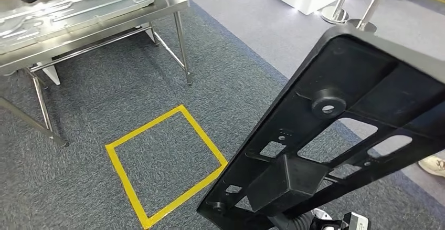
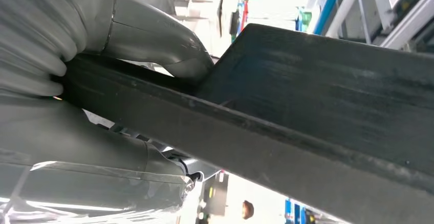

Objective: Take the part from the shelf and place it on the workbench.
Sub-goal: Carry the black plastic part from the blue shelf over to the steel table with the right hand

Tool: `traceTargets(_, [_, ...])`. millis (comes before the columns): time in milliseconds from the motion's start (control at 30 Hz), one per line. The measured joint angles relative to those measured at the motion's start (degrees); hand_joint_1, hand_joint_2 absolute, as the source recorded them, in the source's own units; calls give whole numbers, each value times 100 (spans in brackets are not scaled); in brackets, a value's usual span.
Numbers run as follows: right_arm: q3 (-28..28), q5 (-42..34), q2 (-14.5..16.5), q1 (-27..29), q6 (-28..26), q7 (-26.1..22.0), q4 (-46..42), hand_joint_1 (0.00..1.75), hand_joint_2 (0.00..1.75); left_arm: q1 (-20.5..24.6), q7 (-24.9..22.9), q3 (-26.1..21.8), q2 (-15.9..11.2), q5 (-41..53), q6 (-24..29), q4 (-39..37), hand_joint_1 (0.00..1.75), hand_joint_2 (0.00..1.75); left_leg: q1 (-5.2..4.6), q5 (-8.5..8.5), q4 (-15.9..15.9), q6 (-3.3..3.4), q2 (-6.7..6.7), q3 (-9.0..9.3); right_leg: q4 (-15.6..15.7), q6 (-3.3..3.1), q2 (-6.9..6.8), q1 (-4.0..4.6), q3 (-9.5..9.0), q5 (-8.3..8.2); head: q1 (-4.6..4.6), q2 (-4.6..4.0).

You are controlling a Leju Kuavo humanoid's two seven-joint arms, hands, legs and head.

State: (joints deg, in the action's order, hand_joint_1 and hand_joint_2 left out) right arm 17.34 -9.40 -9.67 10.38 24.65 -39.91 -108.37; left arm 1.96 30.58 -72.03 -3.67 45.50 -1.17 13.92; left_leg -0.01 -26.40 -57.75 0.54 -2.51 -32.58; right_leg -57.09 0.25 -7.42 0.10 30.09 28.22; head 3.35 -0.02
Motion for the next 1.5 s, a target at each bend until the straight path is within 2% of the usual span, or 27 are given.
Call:
traceTargets(33, [1, -1, -3, -14, -1, 1, -1, 175, 175, -11, -1, -4, -1, 3, 1, 0, 0, 175, 13, 10, 17, 25, 59, 5, -6, 36, 10, -5, -14, 16, -1, 0])
traceTargets(100, [0, -9, -25, -27, -2, 0, 0, 175, 175, -14, 4, -10, 0, 9, 2, 0, 0, 175, 46, 41, 57, 82, 180, 35, -243, 103, 287, -26, 70, 187, 0, 0])
traceTargets(167, [-2, -31, -51, -24, 2, -4, 19, 175, 175, 11, 13, -10, 3, 16, 2, 0, 0, 175, 53, 59, 67, 119, 302, 39, -921, 135, 636, -46, 406, 538, -1, 0])
traceTargets(233, [-5, -55, -70, -23, 11, -5, 61, 175, 175, 27, 18, -12, 5, 25, 1, 0, 0, 175, 45, 60, 62, 131, 451, 34, -1612, 140, 719, -46, 791, 752, -1, 0])
traceTargets(267, [-7, -62, -78, -26, 14, -5, 81, 175, 175, 26, 19, -15, 5, 28, 1, 0, 0, 175, 42, 59, 59, 132, 534, 37, -1713, 136, 728, -47, 873, 703, -1, 0])
traceTargets(333, [-10, -71, -83, -33, 16, -5, 105, 175, 175, 21, 19, -25, 5, 29, -1, 0, 0, 175, 42, 55, 54, 126, 703, 59, -1181, 107, 798, -51, 678, 282, -1, 0])
traceTargets(400, [-13, -73, -85, -47, 17, -5, 112, 175, 175, 30, 19, -43, 10, 29, -2, 0, 0, 175, 34, 45, 35, 98, 865, 59, -385, 70, 1056, -64, 341, -82, -1, 0])
traceTargets(467, [-14, -76, -86, -59, 17, -6, 116, 175, 175, 32, 19, -69, 15, 30, -3, 0, 0, 175, 39, 44, 23, 42, 1002, 19, -70, 40, 1184, -63, 212, -142, -1, 0])
traceTargets(533, [-14, -79, -89, -76, 17, -7, 121, 175, 175, 9, 19, -94, 14, 30, -2, 0, 0, 175, 57, 48, 29, -25, 1099, -16, -31, -14, 1047, -62, 193, -146, -1, 0])
traceTargets(600, [-14, -83, -91, -104, 20, -8, 125, 175, 175, -12, 20, -107, 13, 29, -1, -1, 0, 175, 51, -79, -157, -69, 859, -103, 32, -94, 897, -81, 156, -163, 0, 0])
traceTargets(667, [-14, -91, -91, -110, 22, -9, 131, 175, 175, 9, 20, -108, 13, 30, -1, -1, 0, 175, 54, -425, -780, -109, 469, -393, 65, -145, 731, -83, 129, -157, 0, 0])
traceTargets(733, [-14, -96, -91, -104, 24, -8, 144, 175, 175, 33, 19, -108, 20, 31, -2, 0, 0, 175, 80, -713, -1494, -165, 331, -747, 62, -153, 555, -74, 119, -134, -1, 0])
traceTargets(767, [-14, -96, -91, -105, 25, -7, 151, 175, 175, 28, 18, -109, 23, 32, -2, 0, 0, 175, 91, -712, -1623, -187, 310, -811, 60, -147, 472, -72, 109, -119, -1, 0])
traceTargets(800, [-14, -96, -91, -105, 26, -7, 155, 175, 175, 18, 17, -109, 26, 32, -2, 0, 0, 175, 100, -600, -1517, -201, 288, -756, 55, -136, 395, -73, 94, -103, -1, 0])
traceTargets(833, [-14, -96, -91, -106, 26, -7, 157, 175, 175, 10, 17, -110, 25, 31, -2, 0, 0, 175, 105, -408, -1192, -203, 238, -588, 48, -121, 322, -75, 73, -83, -1, 0])
traceTargets(900, [-14, -98, -91, -109, 26, -7, 158, 175, 175, 15, 16, -110, 21, 29, -3, 0, 0, 175, 87, -83, -379, -170, 3, -169, 21, -70, 182, -58, 23, -27, -1, 0])
traceTargets(967, [-14, -109, -91, -113, 38, -6, 157, 175, 175, 26, 16, -111, 19, 20, -8, 0, 0, 175, 50, 3, -17, -103, -115, 6, 3, -9, 68, -32, -9, 16, -1, 0])
traceTargets(1033, [-17, -163, -90, -121, 88, -7, 153, 175, 175, 15, 31, -120, 18, 4, -24, 0, 0, 175, 35, 7, -14, -35, 3, -10, 8, 51, -18, -25, -27, 30, 0, 0])
traceTargets(1100, [-39, -248, -87, -131, 148, -8, 143, 175, 175, 5, 76, -140, 17, -14, -68, 0, 0, 175, 54, 31, 26, 29, 92, 5, -117, 115, 145, -55, 3, 137, -1, 0])
traceTargets(1167, [-83, -312, -81, -126, 193, -10, 131, 175, 175, 30, 130, -164, 17, -39, -160, 0, 0, 175, 70, 48, 53, 81, 156, 19, -687, 153, 512, -87, 270, 461, -1, 0])
traceTargets(1233, [-117, -339, -75, -110, 226, -10, 128, 175, 175, 62, 162, -200, 17, -73, -278, 0, 0, 175, 61, 47, 51, 108, 221, 18, -1481, 167, 702, -88, 694, 783, -1, 0])
traceTargets(1267, [-132, -343, -73, -104, 234, -10, 128, 175, 175, 67, 172, -223, 17, -92, -335, 0, 0, 175, 55, 40, 49, 112, 257, 21, -1713, 170, 724, -87, 844, 810, -1, 0])
traceTargets(1300, [-145, -344, -70, -102, 239, -9, 129, 175, 175, 68, 179, -243, 17, -111, -393, 0, 0, 175, 52, 30, 47, 113, 293, 28, -1726, 166, 730, -87, 892, 712, -1, 0])
traceTargets(1333, [-159, -346, -65, -102, 243, -9, 129, 175, 175, 69, 187, -261, 16, -128, -447, 0, 0, 175, 51, 15, 45, 109, 327, 42, -1512, 154, 731, -87, 827, 512, -1, 0])
traceTargets(1400, [-186, -346, -55, -111, 249, -9, 128, 175, 175, 72, 202, -287, 14, -155, -552, 0, 0, 175, 40, -24, 30, 84, 385, 75, -697, 103, 752, -80, 488, 56, -1, 0])
traceTargets(1433, [-197, -347, -51, -118, 254, -9, 128, 175, 175, 74, 210, -296, 13, -161, -591, 0, 0, 175, 30, -48, 21, 60, 406, 84, -361, 75, 762, -72, 341, -62, -1, 0])
traceTargets(1500, [-225, -364, -49, -129, 277, -9, 127, 175, 175, 70, 225, -306, 11, -163, -634, 0, 0, 175, 17, -88, 15, 1, 428, 87, -81, 21, 775, -45, 223, -76, -1, 0])
